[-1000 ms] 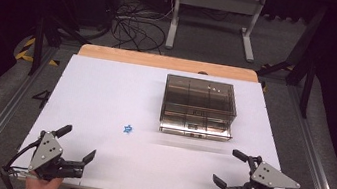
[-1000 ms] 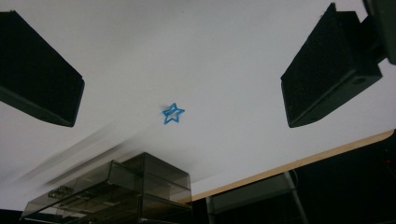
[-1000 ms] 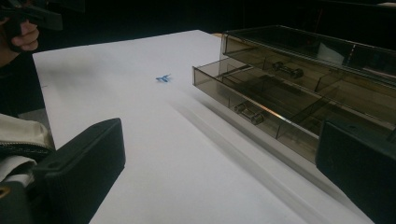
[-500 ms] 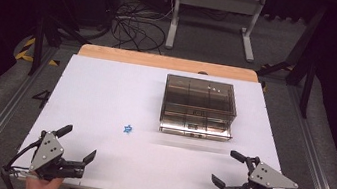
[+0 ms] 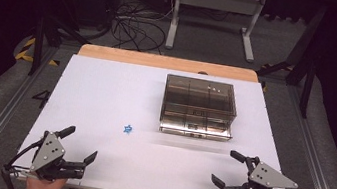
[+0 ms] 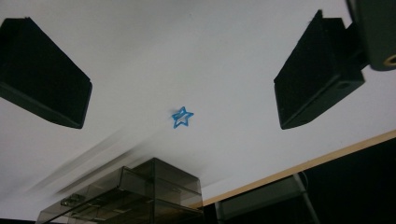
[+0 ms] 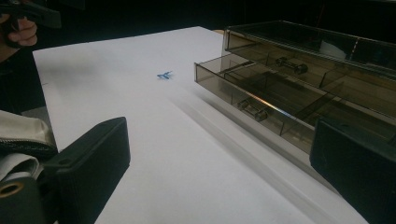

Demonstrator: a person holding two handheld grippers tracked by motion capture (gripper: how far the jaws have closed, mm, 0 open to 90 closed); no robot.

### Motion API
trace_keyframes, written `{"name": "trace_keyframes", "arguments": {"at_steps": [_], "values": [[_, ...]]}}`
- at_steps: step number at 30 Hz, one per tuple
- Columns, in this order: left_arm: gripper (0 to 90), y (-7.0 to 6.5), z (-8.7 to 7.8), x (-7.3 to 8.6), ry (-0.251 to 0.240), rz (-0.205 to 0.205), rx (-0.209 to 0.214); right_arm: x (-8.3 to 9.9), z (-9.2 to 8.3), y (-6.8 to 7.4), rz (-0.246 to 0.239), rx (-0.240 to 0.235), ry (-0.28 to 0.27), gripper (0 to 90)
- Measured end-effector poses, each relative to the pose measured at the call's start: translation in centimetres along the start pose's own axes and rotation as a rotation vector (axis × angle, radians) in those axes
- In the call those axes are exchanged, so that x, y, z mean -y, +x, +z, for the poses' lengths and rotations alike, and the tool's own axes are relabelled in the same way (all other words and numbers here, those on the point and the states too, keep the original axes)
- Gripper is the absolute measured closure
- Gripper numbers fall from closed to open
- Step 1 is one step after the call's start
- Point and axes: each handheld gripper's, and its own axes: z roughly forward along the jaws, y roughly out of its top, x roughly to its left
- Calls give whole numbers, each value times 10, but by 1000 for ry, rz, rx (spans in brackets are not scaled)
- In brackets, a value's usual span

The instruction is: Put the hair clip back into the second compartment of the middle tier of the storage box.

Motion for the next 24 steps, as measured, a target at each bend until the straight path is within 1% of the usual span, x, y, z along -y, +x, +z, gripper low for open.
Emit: {"name": "trace_keyframes", "arguments": {"at_steps": [3, 4, 6, 10, 11, 12, 13, 15, 19, 20, 21, 24], "values": [[62, 1, 1, -2, 1, -17, 20, 0, 1, 0, 1, -1, 5, 56], [62, 2, 2, -3, 2, -32, 34, 0, 1, 0, 1, -3, 4, 56], [62, 3, 3, -5, 3, -43, 47, 1, 1, 0, -1, -3, 6, 56], [70, 4, 5, -12, 14, -29, 57, 1, 0, 1, 0, 0, 5, 56], [70, 4, 6, -13, 13, -32, 66, 1, 0, 1, 0, 1, 5, 56], [71, 4, 6, -13, 13, -32, 66, 1, 0, 1, -1, 2, 7, 56], [71, 5, 9, -17, 18, -42, 97, 1, 0, 1, 0, 0, 9, 56], [71, 6, 12, -21, 24, -44, 113, 1, 1, 1, 1, 1, 11, 56], [70, 7, 18, -29, 35, -42, 118, 1, 2, 2, -4, 0, 13, 56], [71, 7, 18, -29, 35, -42, 118, 1, 2, 3, -5, -1, 14, 56], [71, 8, 20, -33, 33, -34, 121, 1, 2, 3, -4, -1, 15, 56], [83, 8, 23, -40, 49, -18, 131, 1, 1, 2, -1, -2, 16, 56]]}}
